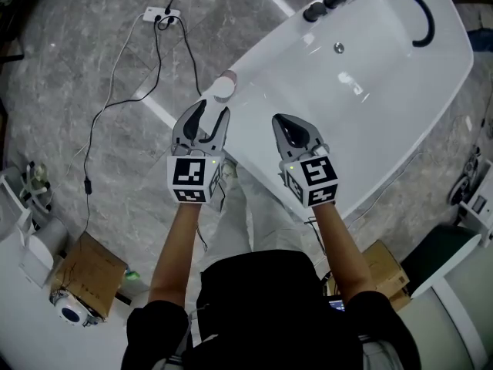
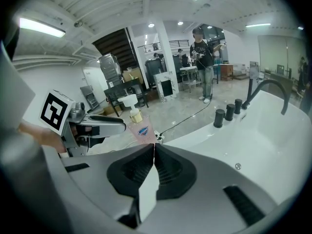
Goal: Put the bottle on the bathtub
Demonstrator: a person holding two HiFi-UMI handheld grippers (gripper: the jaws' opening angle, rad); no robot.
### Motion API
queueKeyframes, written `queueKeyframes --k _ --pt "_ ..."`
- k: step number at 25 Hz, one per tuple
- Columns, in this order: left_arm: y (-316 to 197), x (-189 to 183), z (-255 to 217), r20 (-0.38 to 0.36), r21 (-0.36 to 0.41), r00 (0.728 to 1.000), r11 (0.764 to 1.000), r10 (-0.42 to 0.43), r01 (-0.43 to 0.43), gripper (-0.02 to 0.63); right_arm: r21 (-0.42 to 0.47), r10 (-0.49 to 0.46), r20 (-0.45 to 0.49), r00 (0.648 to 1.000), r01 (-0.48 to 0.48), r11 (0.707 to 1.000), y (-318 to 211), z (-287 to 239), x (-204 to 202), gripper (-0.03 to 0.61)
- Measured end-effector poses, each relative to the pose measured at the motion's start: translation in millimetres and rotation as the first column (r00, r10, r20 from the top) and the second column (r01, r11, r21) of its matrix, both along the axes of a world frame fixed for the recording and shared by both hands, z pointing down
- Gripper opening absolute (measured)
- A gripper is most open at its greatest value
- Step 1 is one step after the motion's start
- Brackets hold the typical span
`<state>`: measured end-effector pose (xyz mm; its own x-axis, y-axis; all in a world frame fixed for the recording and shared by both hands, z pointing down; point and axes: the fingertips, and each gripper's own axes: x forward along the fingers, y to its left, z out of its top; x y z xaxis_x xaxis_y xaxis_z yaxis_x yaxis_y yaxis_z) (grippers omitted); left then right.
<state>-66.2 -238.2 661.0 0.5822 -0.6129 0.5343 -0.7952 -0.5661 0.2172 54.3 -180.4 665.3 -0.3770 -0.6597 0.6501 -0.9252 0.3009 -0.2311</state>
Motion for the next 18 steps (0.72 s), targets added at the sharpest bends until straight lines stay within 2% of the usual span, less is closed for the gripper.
queueKeyframes --k 11,15,18 --pt "27 -31 -76 -0.01 0.062 0.999 0.997 -0.053 0.053 0.078 0.088 -0.021 -0.027 0.999 0.024 0.996 3 -71 -10 0.025" --pt "32 -40 -117 -0.024 0.129 0.998 0.99 -0.057 0.06 0.034 0.124 -0.031 -0.04 0.999 0.036 0.992 6 -100 -15 0.025" --pt "39 -44 -148 -0.038 0.167 0.998 0.985 -0.041 0.047 0.024 0.157 -0.037 -0.046 0.998 0.044 0.987 9 -125 -20 0.025"
